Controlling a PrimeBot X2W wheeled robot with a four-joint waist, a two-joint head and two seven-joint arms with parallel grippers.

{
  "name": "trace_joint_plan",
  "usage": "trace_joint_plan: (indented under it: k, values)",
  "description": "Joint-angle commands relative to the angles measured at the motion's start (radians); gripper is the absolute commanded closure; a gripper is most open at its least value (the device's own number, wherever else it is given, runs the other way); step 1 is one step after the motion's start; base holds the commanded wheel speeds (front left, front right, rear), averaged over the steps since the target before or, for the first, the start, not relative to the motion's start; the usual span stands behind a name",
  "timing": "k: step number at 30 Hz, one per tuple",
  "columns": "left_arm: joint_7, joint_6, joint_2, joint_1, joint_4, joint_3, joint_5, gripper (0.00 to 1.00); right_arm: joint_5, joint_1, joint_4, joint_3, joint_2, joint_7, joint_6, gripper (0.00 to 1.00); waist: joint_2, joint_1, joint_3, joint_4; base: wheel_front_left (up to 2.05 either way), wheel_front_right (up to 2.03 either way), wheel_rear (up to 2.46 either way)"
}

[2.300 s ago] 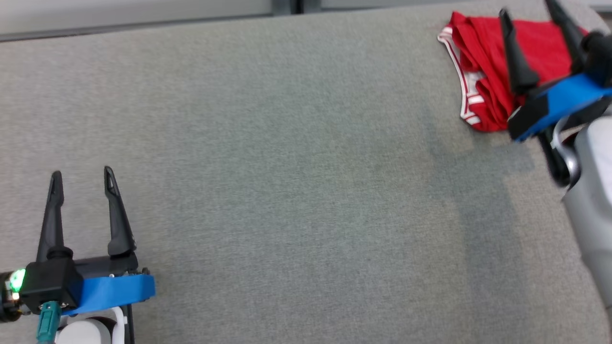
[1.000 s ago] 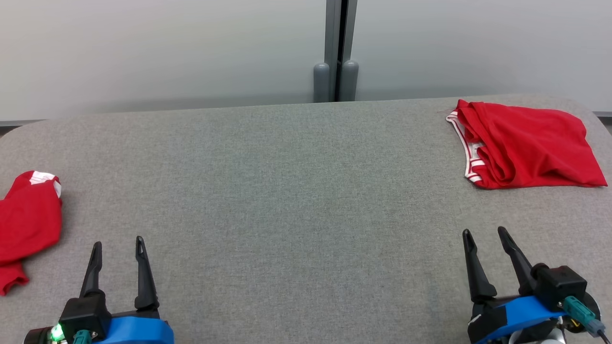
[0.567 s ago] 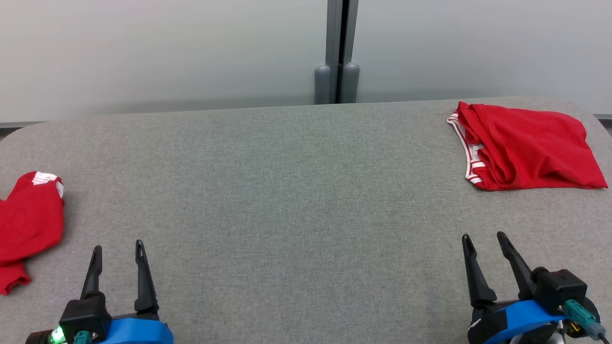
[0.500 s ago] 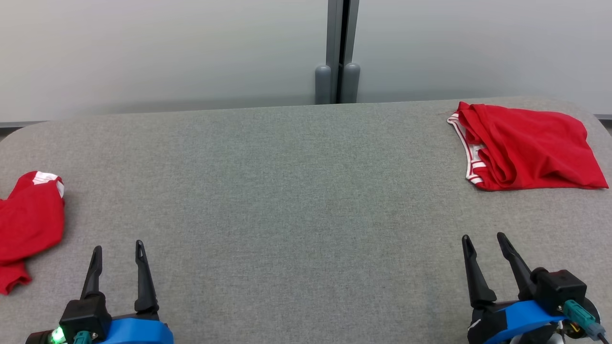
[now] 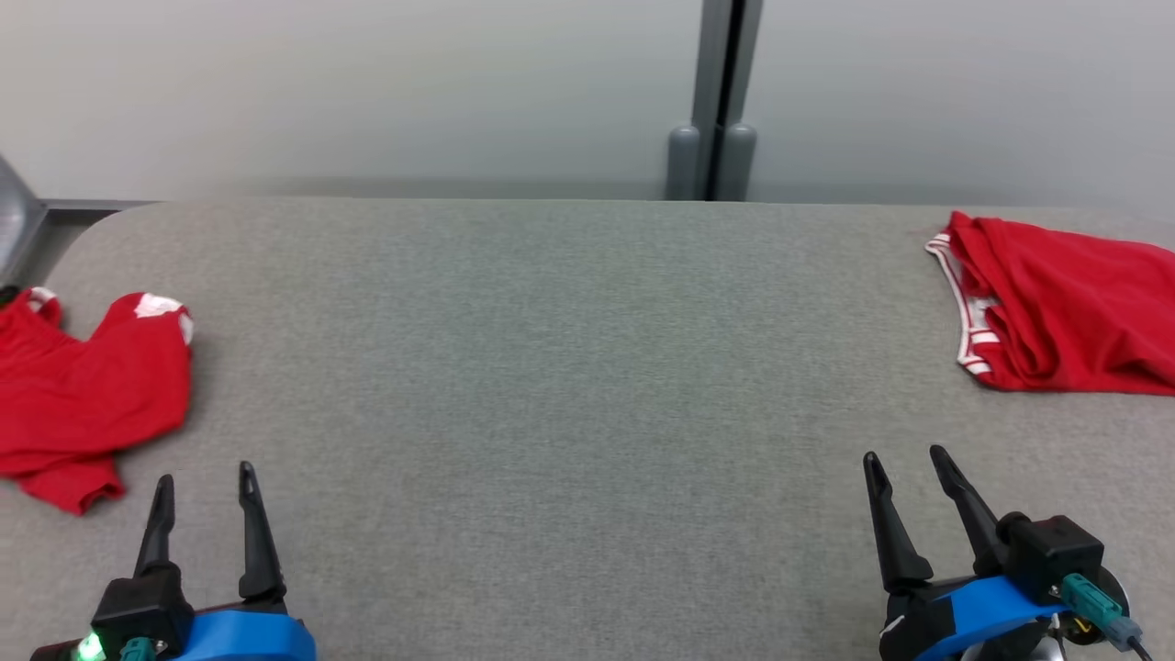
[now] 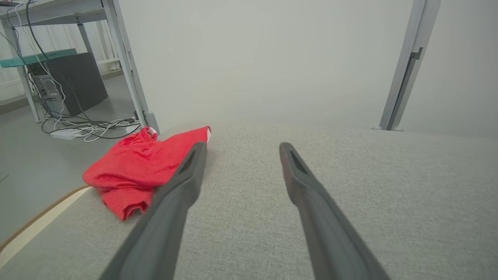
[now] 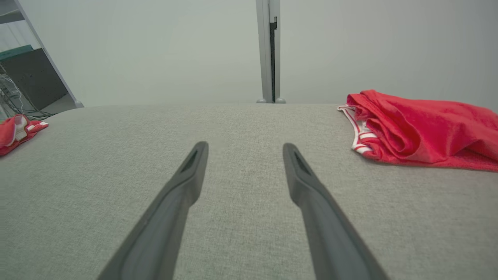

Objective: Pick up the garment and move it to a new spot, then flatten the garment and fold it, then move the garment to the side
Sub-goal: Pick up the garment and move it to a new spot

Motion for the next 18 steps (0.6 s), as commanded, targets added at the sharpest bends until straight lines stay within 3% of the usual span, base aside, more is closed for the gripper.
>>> trace_joint_plan:
  k: [1,18]
  values:
    - [-0.004,0.001,0.010,-0.003,-0.002,0.008,-0.006,0.00,0.005,-0.004,-0.003,0.003,0.000,-0.001,0.000,0.00,-0.0001,0.0000,0.008,0.025,0.00,0.00,0.00]
    - [-0.004,0.024,-0.001,0.024,-0.034,0.035,-0.020,0.00,-0.014,-0.023,-0.009,-0.003,0.000,0.011,0.000,0.00,-0.0001,0.0000,0.035,0.288,0.00,0.00,0.00]
